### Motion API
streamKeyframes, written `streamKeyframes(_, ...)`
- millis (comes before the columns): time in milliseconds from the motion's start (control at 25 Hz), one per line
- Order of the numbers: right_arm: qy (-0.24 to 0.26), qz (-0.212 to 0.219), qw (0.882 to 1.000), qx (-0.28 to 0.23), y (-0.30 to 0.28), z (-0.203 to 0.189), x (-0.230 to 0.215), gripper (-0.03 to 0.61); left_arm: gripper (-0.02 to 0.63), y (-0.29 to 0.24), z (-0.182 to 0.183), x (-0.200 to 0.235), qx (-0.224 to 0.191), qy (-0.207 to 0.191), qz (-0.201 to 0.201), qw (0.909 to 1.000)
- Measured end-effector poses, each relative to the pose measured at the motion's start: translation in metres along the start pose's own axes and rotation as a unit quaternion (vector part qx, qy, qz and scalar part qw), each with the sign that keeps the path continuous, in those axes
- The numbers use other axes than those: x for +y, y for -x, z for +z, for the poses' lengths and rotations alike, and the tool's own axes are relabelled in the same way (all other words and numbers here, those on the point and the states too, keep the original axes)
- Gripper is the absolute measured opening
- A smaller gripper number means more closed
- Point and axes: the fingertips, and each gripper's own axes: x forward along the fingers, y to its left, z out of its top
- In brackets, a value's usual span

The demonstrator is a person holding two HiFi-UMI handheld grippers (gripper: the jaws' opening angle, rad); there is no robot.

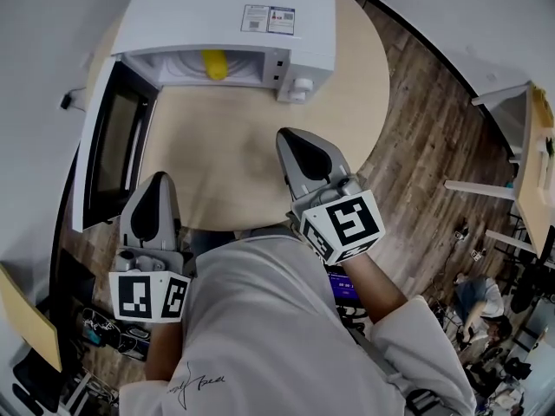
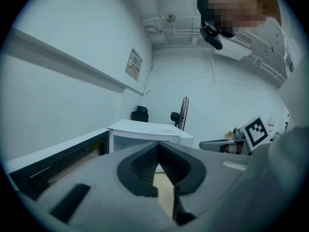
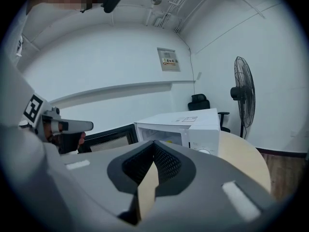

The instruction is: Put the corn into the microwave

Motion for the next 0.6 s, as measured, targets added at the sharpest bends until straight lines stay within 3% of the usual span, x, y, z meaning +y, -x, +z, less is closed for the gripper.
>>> streamKeyframes(280, 0.003, 0.020, 1.000, 0.013, 0.022, 0.003, 0.025, 0.011, -0.002, 0.010, -0.012, 0.007, 0.009, 0.014, 0.008, 0.9998)
streamKeyframes(600, 0.002, 0.009, 1.000, 0.019, 0.047, 0.009, 0.033, 0.011, -0.006, 0.027, -0.010, 0.009, 0.016, 0.016, 0.024, 0.9995)
